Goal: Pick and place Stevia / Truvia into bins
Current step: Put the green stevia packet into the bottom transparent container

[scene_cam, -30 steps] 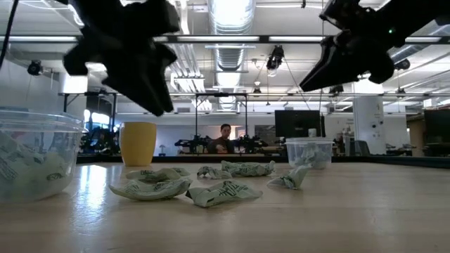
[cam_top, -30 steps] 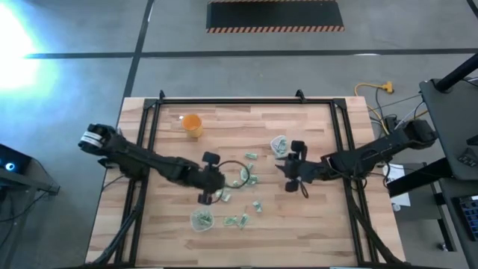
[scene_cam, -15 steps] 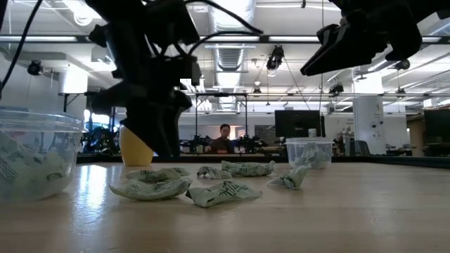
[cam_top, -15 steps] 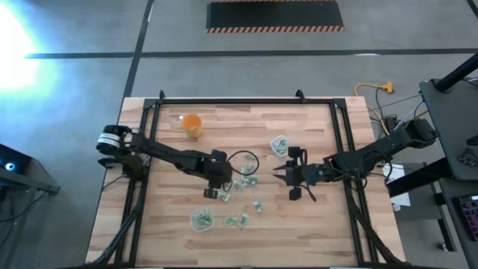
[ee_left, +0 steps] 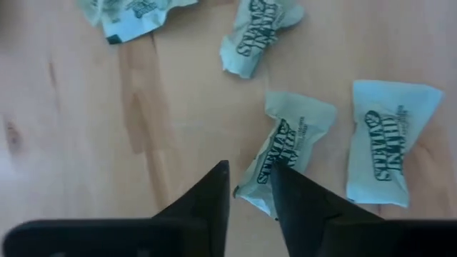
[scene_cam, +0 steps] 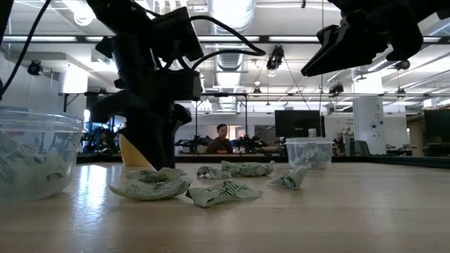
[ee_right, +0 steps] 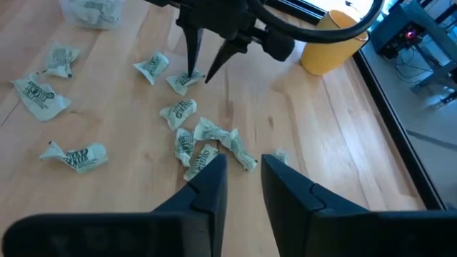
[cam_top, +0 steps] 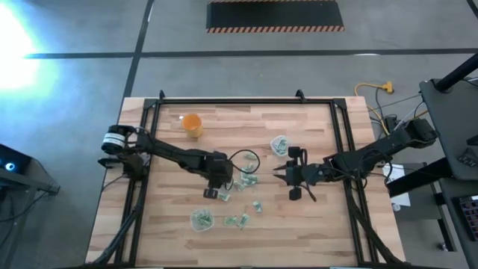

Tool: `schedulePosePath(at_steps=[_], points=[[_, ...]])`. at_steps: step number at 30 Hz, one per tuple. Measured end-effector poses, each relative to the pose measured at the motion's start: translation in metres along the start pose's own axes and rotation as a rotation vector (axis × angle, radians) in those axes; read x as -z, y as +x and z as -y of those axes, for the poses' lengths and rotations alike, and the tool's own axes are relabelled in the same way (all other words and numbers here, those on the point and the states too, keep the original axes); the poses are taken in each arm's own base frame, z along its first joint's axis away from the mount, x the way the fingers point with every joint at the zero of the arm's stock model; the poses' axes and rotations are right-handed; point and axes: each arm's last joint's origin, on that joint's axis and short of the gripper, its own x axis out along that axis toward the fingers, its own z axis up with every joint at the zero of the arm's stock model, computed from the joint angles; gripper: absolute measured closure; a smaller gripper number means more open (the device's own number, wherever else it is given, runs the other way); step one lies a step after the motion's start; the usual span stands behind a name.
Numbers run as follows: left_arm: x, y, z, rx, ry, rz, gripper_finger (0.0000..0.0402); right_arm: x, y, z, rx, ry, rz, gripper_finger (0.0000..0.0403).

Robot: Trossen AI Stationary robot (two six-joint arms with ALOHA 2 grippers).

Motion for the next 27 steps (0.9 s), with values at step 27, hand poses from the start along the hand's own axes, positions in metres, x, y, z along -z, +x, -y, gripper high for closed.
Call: schedulePosePath(at_steps=[27], points=[[-0.008,-0.038,0.007,-0.059,0.015,0.101,0.0401,0.001,0.000,0.000,0.000,-0.004,-0.007,0.0336]])
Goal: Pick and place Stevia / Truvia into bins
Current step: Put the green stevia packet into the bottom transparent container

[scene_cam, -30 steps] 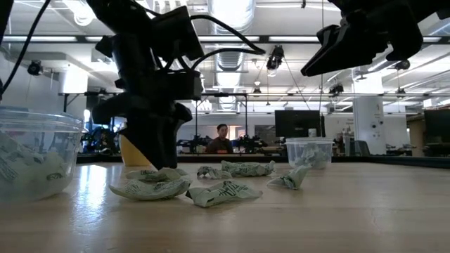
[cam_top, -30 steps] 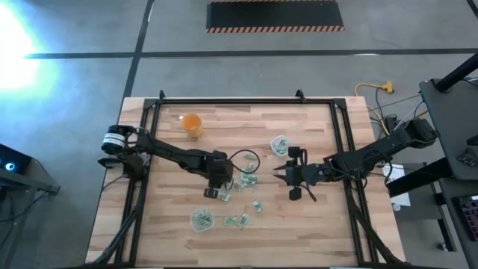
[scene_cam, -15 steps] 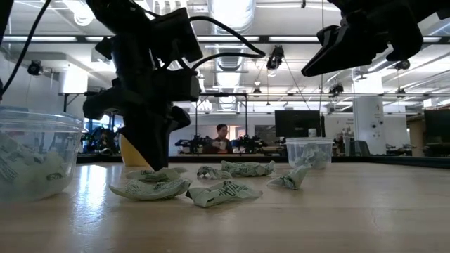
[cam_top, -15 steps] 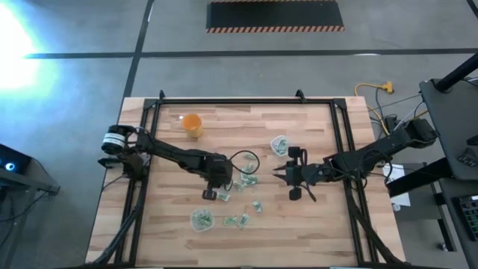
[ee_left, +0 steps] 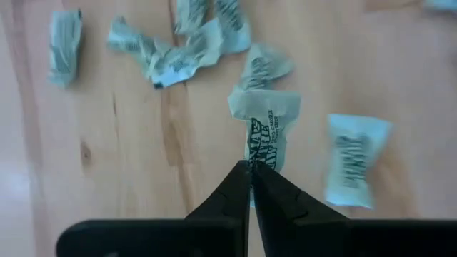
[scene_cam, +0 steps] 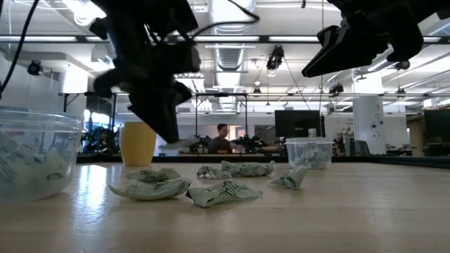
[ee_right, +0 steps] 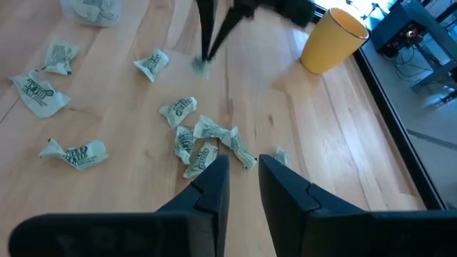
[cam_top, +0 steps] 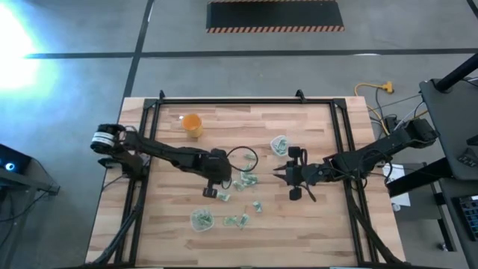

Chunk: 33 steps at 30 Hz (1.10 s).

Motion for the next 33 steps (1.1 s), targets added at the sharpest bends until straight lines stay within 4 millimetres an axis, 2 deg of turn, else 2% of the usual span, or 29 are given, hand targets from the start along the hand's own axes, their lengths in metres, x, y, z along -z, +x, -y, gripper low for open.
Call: schedulePosePath(at_steps=[7,13,16,20,24,33], points=[[0.000,-0.040,0.033,-0.044,0.027,0.060,0.0402,0.000,0.000,0.000,0.000,0.013,-0.004,0.0333],[0.010,-0.075,0.068,-0.046,0.049,0.141,0.0402,0.001,0.000,0.000,-0.001,0.021,-0.011,0.0339],[0.015,-0.086,0.086,-0.037,0.057,0.178,0.0401,0.001,0.000,0.000,-0.001,0.043,-0.011,0.0338],[0.022,-0.089,0.105,-0.008,0.055,0.183,0.0401,0.002,0.000,-0.001,-0.015,0.053,-0.014,0.0334],[0.028,-0.081,0.123,0.017,0.065,0.145,0.0401,0.002,0.000,-0.001,-0.020,0.070,-0.014,0.0333],[0.034,-0.064,0.145,0.100,0.031,0.059,0.0401,0.002,0.000,-0.001,-0.024,0.087,-0.015,0.0338]])
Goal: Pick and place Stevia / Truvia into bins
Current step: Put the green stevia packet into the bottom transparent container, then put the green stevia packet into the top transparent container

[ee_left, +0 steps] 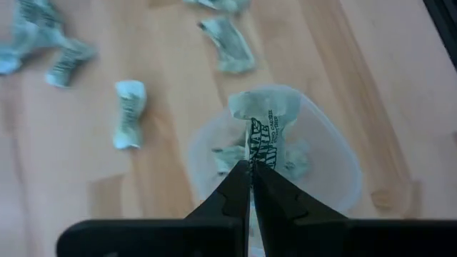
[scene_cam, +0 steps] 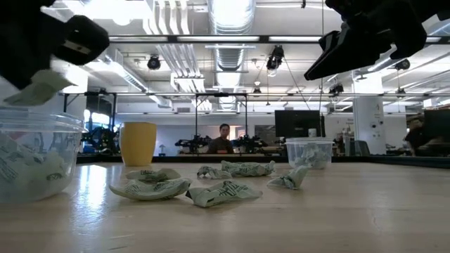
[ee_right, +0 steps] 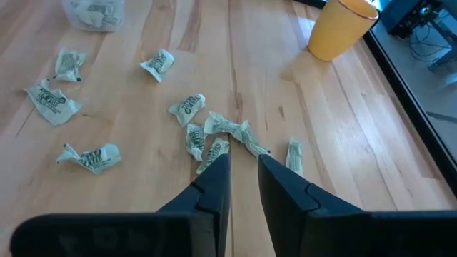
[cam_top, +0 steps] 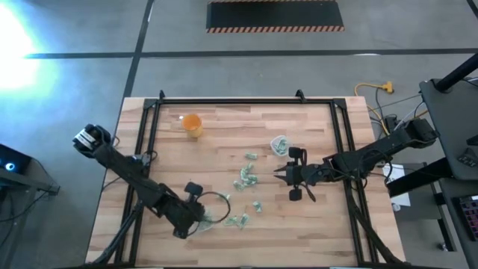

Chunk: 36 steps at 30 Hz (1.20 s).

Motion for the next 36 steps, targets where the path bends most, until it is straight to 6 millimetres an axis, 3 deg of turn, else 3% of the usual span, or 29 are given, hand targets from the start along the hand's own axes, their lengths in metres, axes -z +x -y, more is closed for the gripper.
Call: schedulePosePath(at_steps=[7,22,30,36], points=[[0.004,0.015,0.007,0.033,-0.051,-0.072,0.0401,0.000,0.000,0.000,0.000,0.011,0.001,0.0333],[0.002,0.009,0.005,-0.003,-0.048,-0.035,0.0398,0.003,0.004,-0.003,-0.028,0.022,-0.019,0.0338],[0.001,0.009,0.005,-0.001,-0.049,-0.033,0.0323,0.004,0.006,-0.004,-0.034,0.024,-0.027,0.0329],[-0.005,0.002,0.004,0.007,0.017,-0.012,0.0288,0.004,0.014,-0.015,-0.294,0.001,0.040,0.0331]])
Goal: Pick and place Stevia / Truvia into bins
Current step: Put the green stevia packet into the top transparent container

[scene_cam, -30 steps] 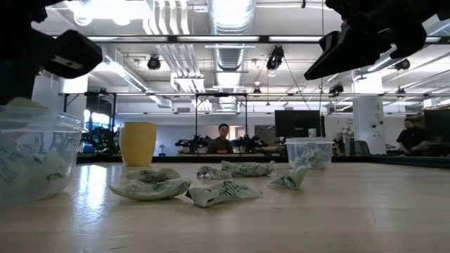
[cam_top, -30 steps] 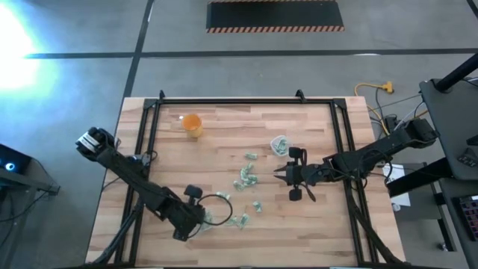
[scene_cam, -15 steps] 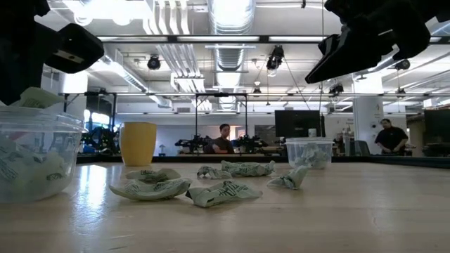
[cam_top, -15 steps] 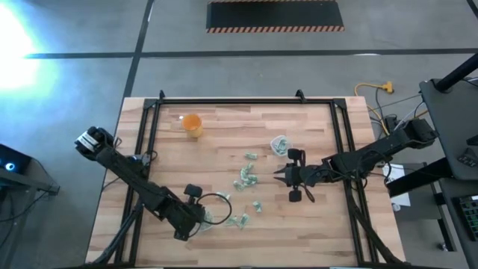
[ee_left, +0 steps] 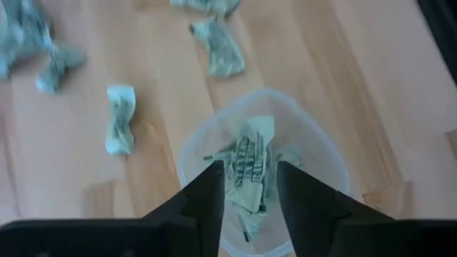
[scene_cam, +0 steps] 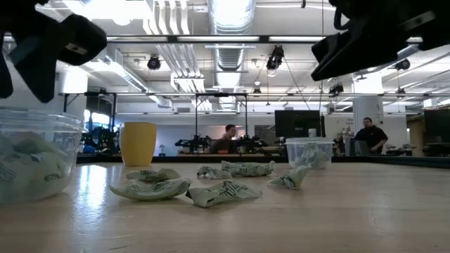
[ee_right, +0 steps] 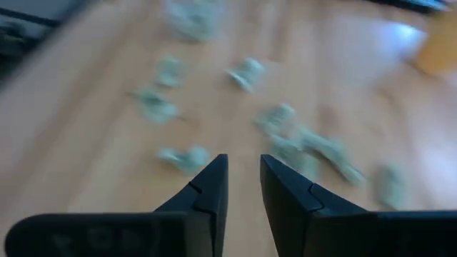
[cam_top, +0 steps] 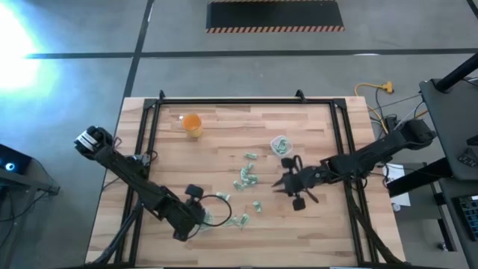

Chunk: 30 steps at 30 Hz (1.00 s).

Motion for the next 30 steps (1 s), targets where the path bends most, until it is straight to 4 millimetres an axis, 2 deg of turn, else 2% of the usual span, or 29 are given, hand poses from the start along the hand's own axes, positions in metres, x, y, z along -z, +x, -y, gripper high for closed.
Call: schedulePosePath(at_steps=[3,7,11,15,17,21,30], points=[[-0.007,-0.010,-0.002,-0.001,0.083,0.038,0.0286,0.005,0.017,-0.004,-0.070,-0.045,0.024,0.0335],[-0.016,-0.033,-0.009,-0.057,0.144,0.138,0.0286,0.015,0.043,-0.008,-0.087,-0.066,-0.025,0.0333],[-0.018,-0.059,-0.018,-0.160,0.163,0.238,0.0285,0.022,0.064,-0.014,-0.187,-0.048,-0.089,0.0326],[-0.014,-0.077,-0.028,-0.308,0.137,0.314,0.0285,0.024,0.080,-0.017,-0.205,-0.038,-0.126,0.0318],[-0.010,-0.081,-0.032,-0.361,0.119,0.339,0.0285,0.022,0.087,-0.018,-0.204,-0.049,-0.132,0.0314],[0.000,-0.075,-0.034,-0.368,0.110,0.356,0.0285,0.020,0.095,-0.019,-0.207,-0.077,-0.134,0.0305],[0.005,-0.071,-0.035,-0.369,0.113,0.350,0.0285,0.020,0.096,-0.020,-0.208,-0.074,-0.142,0.0267]])
